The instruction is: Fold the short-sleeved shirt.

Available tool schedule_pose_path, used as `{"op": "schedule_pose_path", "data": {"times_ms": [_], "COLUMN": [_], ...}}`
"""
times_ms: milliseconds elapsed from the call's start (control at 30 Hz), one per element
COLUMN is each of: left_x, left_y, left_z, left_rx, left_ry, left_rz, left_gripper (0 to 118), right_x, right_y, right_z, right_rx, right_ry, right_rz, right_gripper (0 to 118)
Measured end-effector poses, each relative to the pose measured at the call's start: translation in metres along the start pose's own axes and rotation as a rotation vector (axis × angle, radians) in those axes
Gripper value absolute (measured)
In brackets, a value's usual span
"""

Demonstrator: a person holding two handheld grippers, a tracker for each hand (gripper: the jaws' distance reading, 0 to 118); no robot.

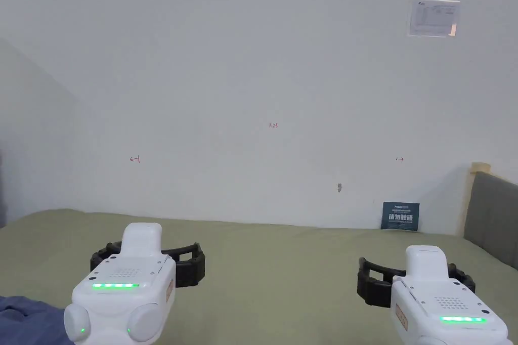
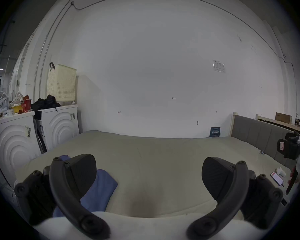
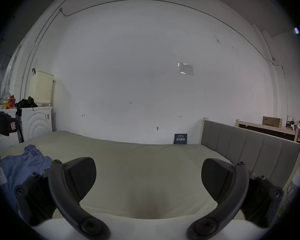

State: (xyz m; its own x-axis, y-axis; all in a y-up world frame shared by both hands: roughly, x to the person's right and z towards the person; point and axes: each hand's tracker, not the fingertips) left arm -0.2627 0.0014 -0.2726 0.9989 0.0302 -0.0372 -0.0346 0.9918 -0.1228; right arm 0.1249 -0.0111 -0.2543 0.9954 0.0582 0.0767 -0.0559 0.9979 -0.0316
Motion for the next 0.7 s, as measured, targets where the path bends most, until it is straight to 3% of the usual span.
{"op": "schedule_pose_path", "data": {"times_ms": [700], "left_x": [-0.0035], "left_y": [-0.0073], "left_z": [-0.0036], "left_rx": [-0.011], "left_ry": [-0.001], "left_rz": [-0.008], "left_gripper": [118], "right_x": [-0.0019], "right_y": [-0.0022], "right_z": [-0.0009], "right_rx": [-0.003], "right_ry": [-0.006], "right_rz": [0.005], "right_gripper": [118]}}
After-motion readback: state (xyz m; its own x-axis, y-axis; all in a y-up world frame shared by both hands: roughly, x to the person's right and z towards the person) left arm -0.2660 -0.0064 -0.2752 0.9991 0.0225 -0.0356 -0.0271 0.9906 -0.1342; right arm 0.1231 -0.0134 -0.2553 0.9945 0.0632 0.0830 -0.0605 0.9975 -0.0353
